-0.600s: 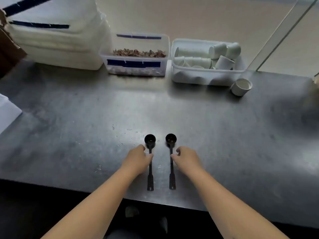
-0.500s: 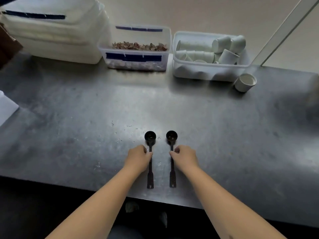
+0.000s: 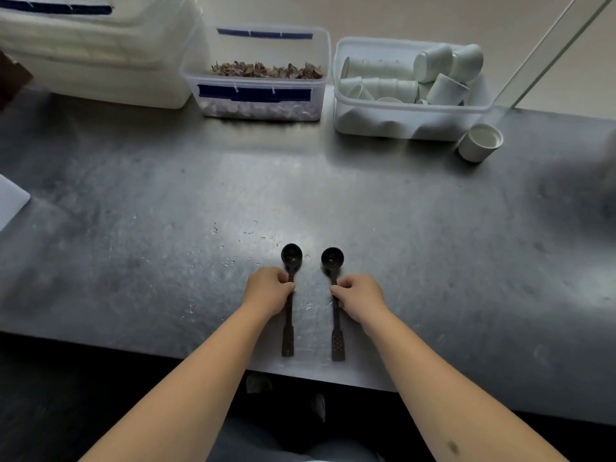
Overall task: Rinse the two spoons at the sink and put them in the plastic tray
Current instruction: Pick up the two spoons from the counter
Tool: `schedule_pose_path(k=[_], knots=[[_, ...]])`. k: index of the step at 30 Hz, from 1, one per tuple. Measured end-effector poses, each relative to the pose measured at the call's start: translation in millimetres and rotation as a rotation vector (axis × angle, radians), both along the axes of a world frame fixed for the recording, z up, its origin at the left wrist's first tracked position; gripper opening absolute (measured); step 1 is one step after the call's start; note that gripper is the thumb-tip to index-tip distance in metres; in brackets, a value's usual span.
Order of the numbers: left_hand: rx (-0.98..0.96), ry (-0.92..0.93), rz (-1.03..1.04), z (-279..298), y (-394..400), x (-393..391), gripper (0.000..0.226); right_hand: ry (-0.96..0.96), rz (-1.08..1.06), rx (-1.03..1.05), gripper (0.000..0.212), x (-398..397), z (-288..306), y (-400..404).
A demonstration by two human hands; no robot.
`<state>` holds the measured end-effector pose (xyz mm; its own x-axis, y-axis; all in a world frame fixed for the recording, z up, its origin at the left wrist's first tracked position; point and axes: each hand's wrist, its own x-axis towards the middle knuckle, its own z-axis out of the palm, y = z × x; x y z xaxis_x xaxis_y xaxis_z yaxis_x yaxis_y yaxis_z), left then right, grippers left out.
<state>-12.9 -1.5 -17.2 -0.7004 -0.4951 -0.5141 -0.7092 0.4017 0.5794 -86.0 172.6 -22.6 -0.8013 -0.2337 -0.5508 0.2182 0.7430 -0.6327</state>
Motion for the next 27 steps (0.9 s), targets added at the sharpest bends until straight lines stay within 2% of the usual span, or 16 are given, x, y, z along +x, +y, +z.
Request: schedule_pose_path(k=[4, 7, 9, 11, 14, 18, 27], knots=[[0.280, 0.060, 0.084, 15.0, 3.2, 19.1, 0.018, -0.103, -0.088, -0.142, 0.045, 14.1, 13.5, 14.3], [0.426, 0.090, 0.149, 35.3, 7.8, 45.1, 0.013, -0.145, -0.103, -0.247, 0.032, 28.5, 34.3, 18.7], [0.442, 0.105, 0.195, 52.4, 11.3, 66.7, 0.012, -0.179, -0.100, -0.321, 0.019, 41.8, 52.0, 15.5], [0.433, 0.123, 0.231, 69.6, 14.3, 90.8, 0.010, -0.204, -0.074, -0.367, 0.015, 55.8, 67.8, 10.9], [0.437, 0.135, 0.267, 90.0, 16.2, 127.5, 0.010, -0.246, 0.006, -0.400, 0.019, 79.1, 84.5, -0.1], [0.541, 0.204, 0.412, 108.5, 11.1, 172.7, 0.008, -0.300, 0.123, -0.444, 0.027, 113.9, 93.1, -23.9], [0.458, 0.363, 0.623, 129.3, -30.7, 290.3, 0.007, -0.381, 0.431, -0.451, 0.028, 201.3, 114.3, -110.8]])
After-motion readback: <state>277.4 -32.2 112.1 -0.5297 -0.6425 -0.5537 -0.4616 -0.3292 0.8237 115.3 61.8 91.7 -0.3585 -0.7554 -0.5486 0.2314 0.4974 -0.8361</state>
